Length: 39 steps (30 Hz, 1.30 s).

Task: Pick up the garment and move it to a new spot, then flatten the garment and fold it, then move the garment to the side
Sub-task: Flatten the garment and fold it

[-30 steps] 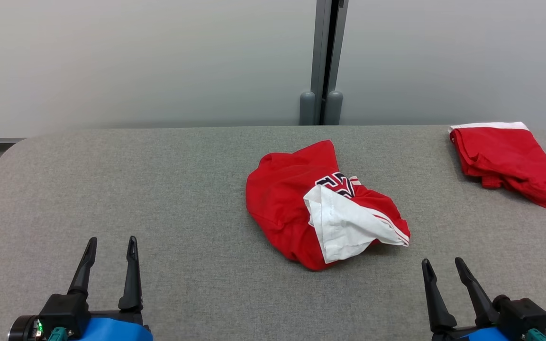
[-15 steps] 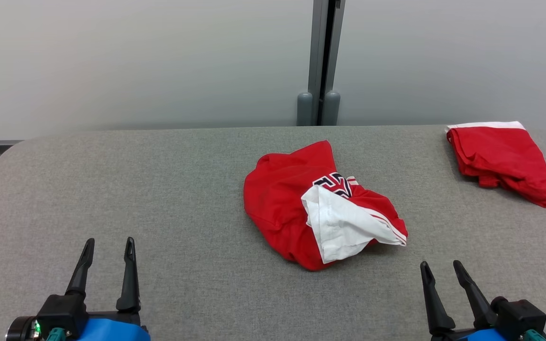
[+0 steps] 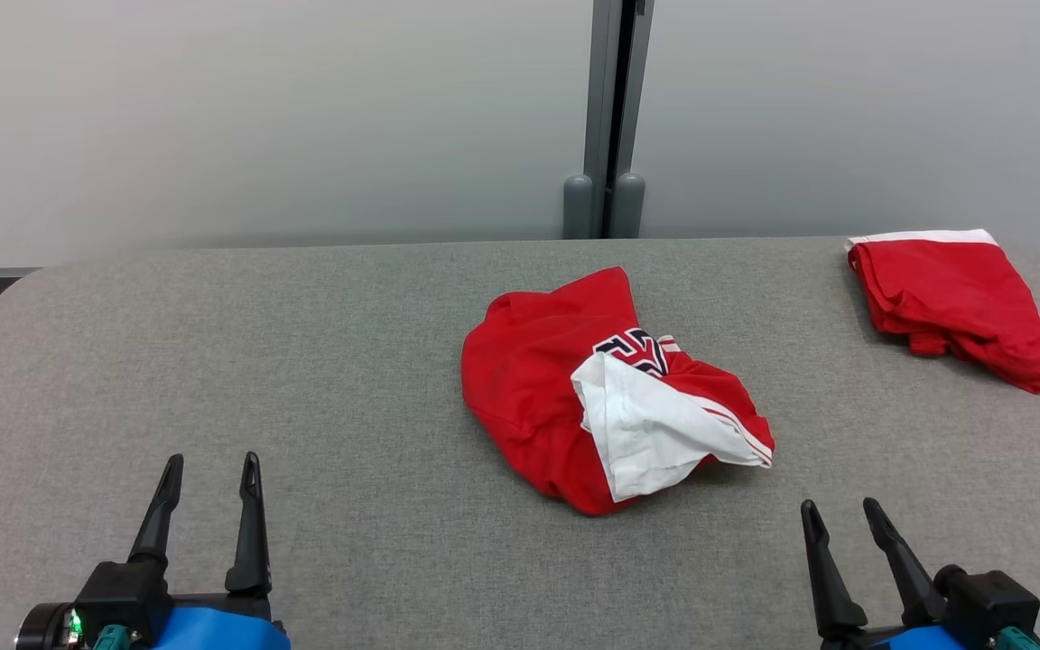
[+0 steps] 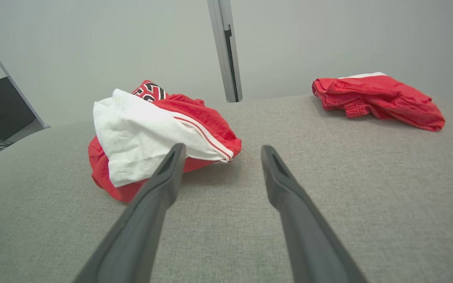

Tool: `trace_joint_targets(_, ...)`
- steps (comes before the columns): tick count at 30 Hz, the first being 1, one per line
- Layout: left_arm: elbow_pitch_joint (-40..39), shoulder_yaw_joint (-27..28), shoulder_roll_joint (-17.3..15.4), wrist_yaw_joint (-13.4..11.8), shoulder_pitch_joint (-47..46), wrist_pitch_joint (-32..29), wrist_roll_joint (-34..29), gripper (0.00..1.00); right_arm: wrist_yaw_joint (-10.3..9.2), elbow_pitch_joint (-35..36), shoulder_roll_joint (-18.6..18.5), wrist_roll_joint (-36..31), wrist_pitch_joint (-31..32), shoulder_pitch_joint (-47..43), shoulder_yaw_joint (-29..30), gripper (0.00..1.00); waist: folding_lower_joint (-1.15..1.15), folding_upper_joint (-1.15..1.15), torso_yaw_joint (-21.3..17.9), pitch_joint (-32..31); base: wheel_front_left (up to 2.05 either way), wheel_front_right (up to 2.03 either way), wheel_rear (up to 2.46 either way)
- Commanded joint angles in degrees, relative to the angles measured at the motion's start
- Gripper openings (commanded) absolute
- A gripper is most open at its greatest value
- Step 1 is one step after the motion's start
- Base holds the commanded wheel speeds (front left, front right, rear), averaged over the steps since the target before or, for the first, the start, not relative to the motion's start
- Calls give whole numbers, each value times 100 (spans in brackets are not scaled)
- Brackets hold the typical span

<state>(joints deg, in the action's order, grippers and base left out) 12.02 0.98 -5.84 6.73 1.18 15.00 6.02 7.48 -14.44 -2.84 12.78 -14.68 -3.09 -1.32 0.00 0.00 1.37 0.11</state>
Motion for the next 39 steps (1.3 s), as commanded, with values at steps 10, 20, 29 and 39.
trace_joint_targets(10,-1,-49,31,51,-143,24,-61,100,2,41,-151,-309,159,913,-58,100,0,0,55,121,0,0,0)
trace_joint_targets(20,5,-187,92,78,-328,24,-76,100,2,-719,-494,-377,473,2346,-52,100,0,0,324,433,0,0,0)
trace_joint_targets(29,28,-259,99,85,-564,24,-54,100,2,-2490,-678,-404,598,3017,-19,100,0,0,620,800,0,0,0)
trace_joint_targets(39,121,-253,124,91,-696,24,-11,100,2,-3995,-367,-201,407,2962,-336,100,0,0,694,864,0,0,0)
